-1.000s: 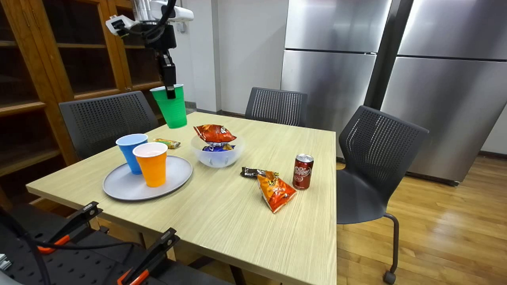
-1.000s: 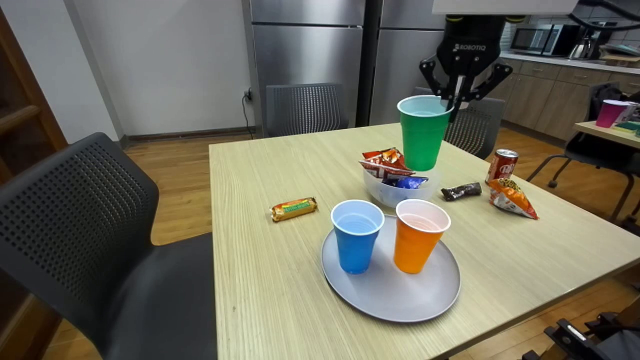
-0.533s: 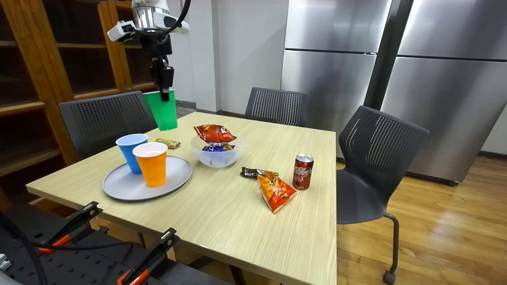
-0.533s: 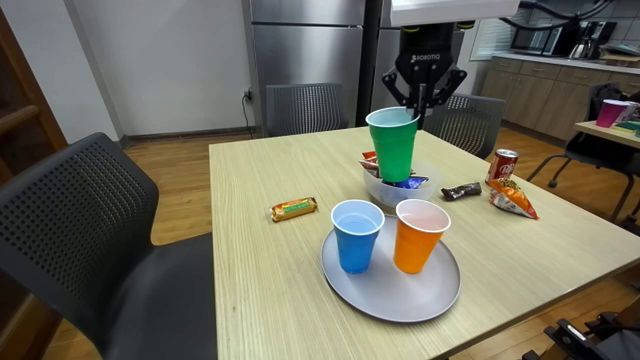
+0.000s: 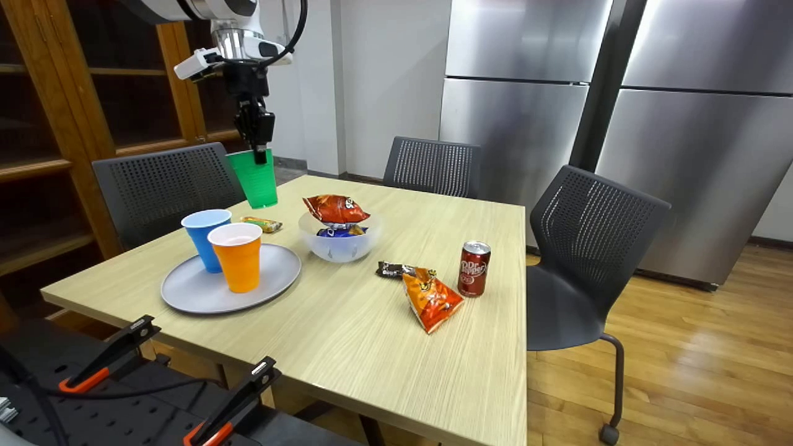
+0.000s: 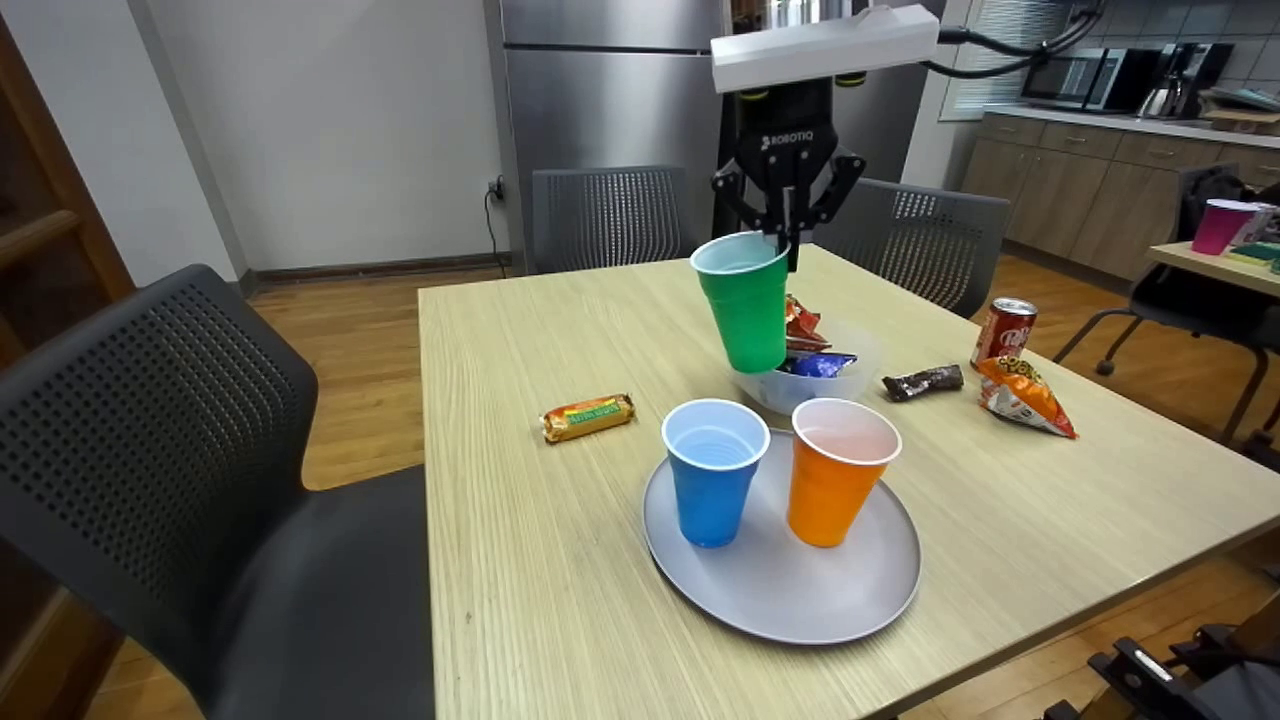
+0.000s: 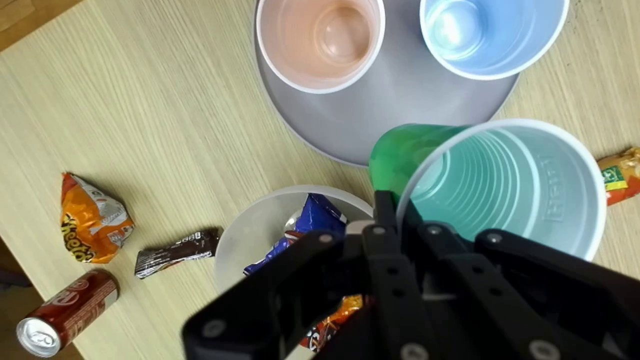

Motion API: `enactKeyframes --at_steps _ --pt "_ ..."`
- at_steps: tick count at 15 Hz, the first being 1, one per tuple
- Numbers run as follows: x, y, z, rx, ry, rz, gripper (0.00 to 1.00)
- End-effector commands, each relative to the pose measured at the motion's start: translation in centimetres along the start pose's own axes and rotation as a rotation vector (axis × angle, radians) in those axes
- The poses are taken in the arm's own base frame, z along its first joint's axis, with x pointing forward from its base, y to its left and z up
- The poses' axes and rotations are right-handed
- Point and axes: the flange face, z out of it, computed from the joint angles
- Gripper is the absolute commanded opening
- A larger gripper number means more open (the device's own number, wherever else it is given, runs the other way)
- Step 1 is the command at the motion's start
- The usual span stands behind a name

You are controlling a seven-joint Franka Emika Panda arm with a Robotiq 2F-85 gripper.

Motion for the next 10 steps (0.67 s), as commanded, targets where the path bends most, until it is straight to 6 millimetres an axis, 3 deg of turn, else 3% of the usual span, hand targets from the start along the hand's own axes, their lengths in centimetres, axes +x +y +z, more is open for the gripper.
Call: enactKeyframes --at_steps 1,10 --pt "2.1 -0.8 0.5 -0.041 -0.020 -0.029 0.01" --pt "4.0 -1.5 3.6 -0.052 -0.091 -0.080 0.01"
